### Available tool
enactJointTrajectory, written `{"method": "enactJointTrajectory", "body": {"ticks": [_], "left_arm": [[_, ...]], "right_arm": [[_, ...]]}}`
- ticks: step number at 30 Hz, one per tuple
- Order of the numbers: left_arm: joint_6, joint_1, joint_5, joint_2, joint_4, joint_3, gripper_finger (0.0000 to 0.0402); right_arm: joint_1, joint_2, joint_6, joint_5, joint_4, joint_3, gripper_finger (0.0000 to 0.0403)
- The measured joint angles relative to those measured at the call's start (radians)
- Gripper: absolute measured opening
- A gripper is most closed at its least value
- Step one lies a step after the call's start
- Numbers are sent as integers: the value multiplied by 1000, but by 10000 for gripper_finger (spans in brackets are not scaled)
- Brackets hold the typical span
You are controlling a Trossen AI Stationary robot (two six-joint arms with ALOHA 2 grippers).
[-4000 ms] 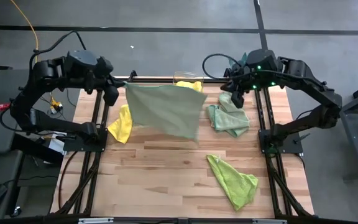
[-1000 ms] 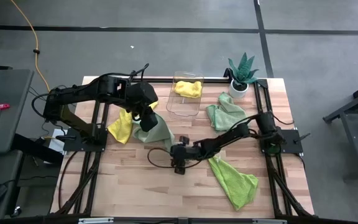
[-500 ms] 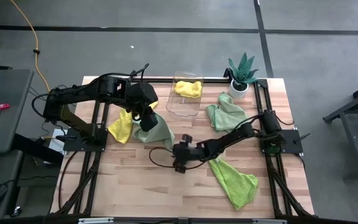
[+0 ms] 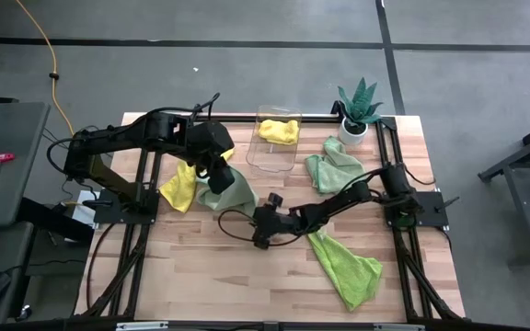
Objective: Fold microfiber towels
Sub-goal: Fold the bottom left blue towel
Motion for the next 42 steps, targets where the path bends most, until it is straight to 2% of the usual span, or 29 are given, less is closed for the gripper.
{"method": "enactJointTrajectory", "body": {"ticks": [4,10,13,15,17,23,31,36,42], "left_arm": [[-2,0,-1,0,5,0,0],[-10,0,-3,0,5,0,0],[-10,0,-3,0,5,0,0],[-10,0,-3,0,4,0,0],[-8,0,-3,0,4,0,0],[36,22,1,-27,-6,0,0],[70,63,-33,-142,-10,0,0],[33,66,-137,-209,-8,0,0],[27,66,-162,-237,40,0,0]], "right_arm": [[-8,34,0,-51,21,0,161],[-29,54,67,-6,59,0,153],[-43,45,115,-45,35,0,106],[-50,19,116,-103,1,0,46],[-59,-17,107,-184,-54,0,14],[-91,-220,-20,-293,-298,0,4],[-171,-614,-157,-483,-781,0,1],[-237,-834,-134,-501,-956,29,1],[-307,-924,-153,-476,-1098,163,0]]}}
